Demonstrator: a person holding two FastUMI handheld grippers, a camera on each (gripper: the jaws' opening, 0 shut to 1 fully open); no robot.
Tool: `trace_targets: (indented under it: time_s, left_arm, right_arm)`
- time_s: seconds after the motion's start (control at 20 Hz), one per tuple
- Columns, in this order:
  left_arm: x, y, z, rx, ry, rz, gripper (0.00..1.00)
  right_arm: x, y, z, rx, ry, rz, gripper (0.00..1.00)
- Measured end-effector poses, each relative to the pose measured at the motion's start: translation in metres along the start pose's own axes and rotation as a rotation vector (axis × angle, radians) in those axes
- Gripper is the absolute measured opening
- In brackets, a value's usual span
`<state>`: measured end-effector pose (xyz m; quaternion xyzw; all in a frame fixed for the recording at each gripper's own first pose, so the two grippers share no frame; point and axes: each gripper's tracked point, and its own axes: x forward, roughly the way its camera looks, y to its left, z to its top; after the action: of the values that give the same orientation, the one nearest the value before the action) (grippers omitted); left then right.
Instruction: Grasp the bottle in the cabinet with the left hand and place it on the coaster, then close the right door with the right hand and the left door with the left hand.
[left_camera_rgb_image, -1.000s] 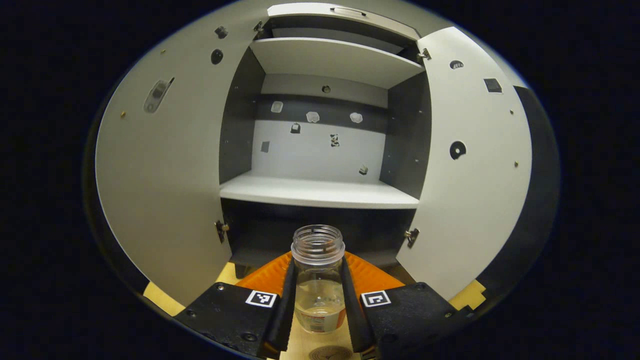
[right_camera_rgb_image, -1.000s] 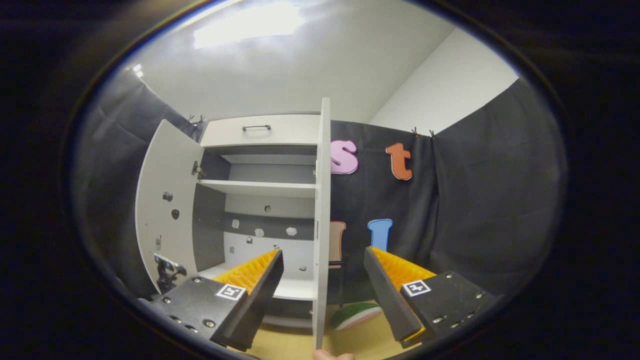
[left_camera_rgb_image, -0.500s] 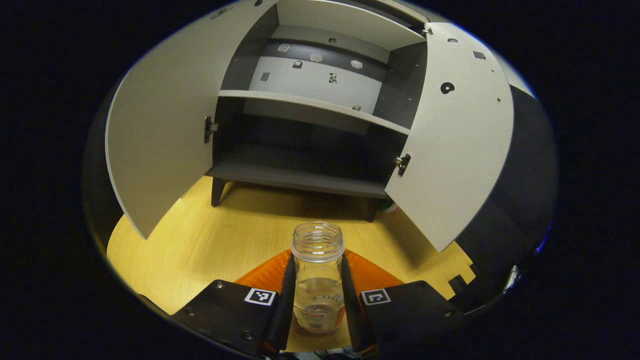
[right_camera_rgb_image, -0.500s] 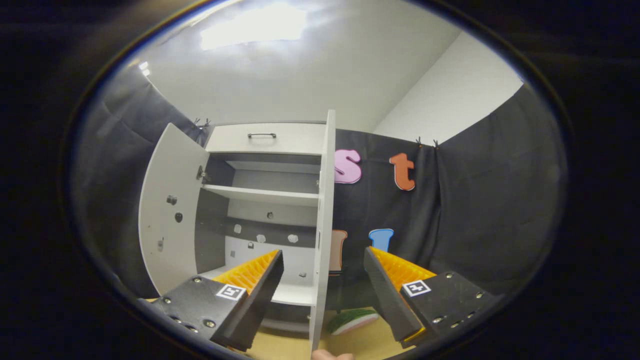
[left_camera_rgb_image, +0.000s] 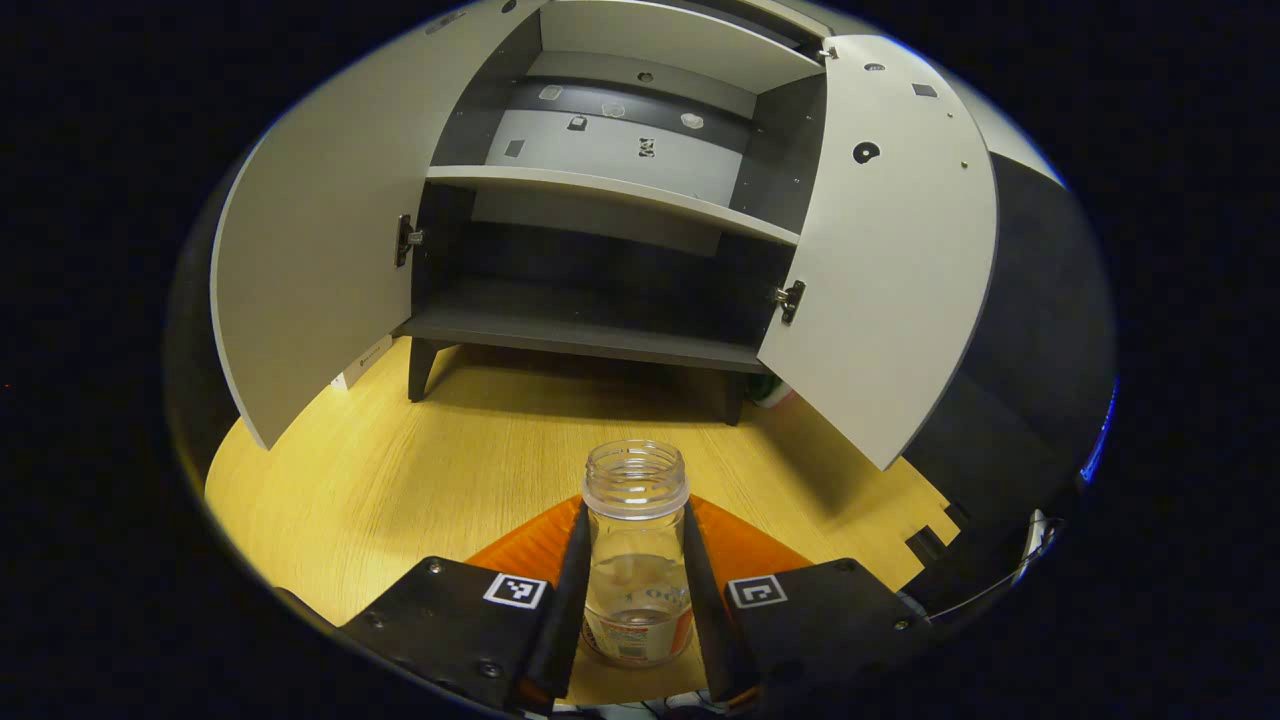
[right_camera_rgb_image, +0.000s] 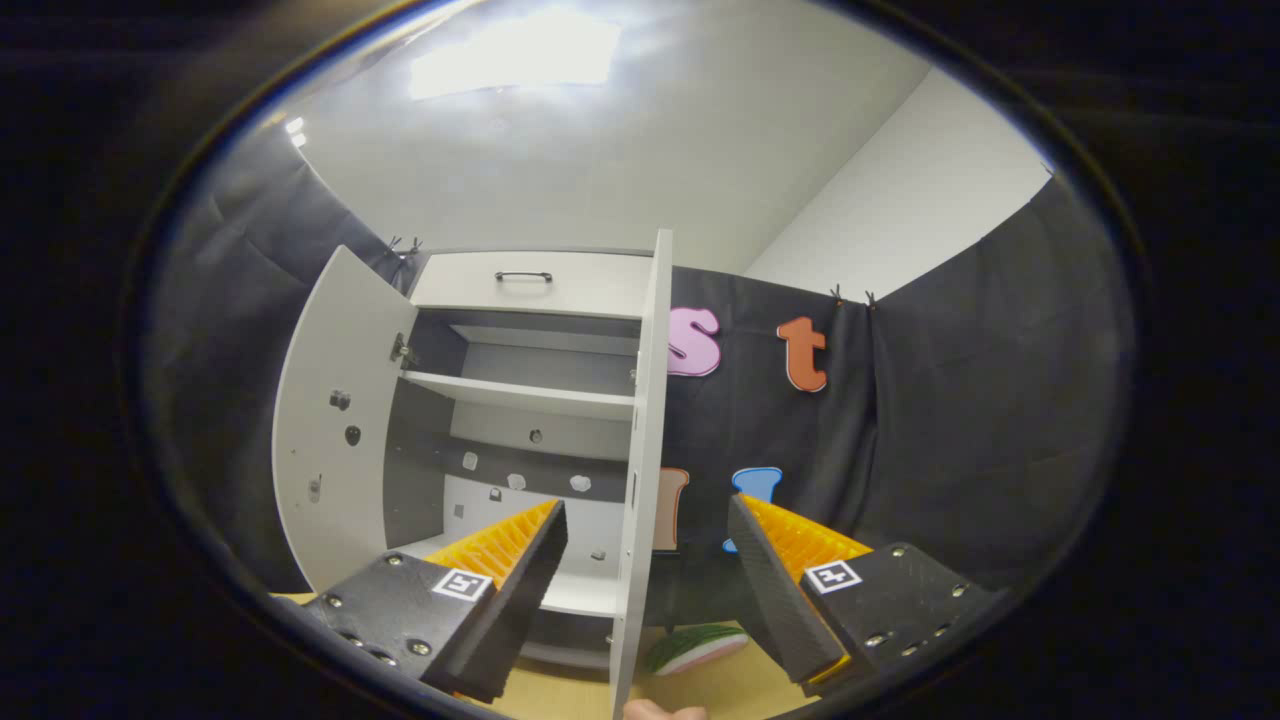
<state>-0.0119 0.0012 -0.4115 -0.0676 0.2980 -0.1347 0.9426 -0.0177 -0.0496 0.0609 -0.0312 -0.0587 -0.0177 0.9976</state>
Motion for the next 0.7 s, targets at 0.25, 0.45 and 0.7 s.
trace_targets:
  time_s: [0.25, 0.45, 0.7]
  left_arm:
    - [-0.01, -0.013, -0.005, 0.032, 0.026, -0.028, 0.64]
    - [-0.016, -0.026, -0.003, 0.05, 0.02, -0.041, 0.75]
    - [-0.024, -0.037, 0.001, 0.062, 0.024, -0.053, 0.77]
  right_arm:
    - [0.001, 0.002, -0.005, -0.003, 0.008, 0.006, 0.98]
    - [0.002, 0.003, -0.007, 0.008, 0.012, 0.008, 0.98]
    - [0.0, -0.002, -0.012, 0.005, 0.02, 0.001, 0.98]
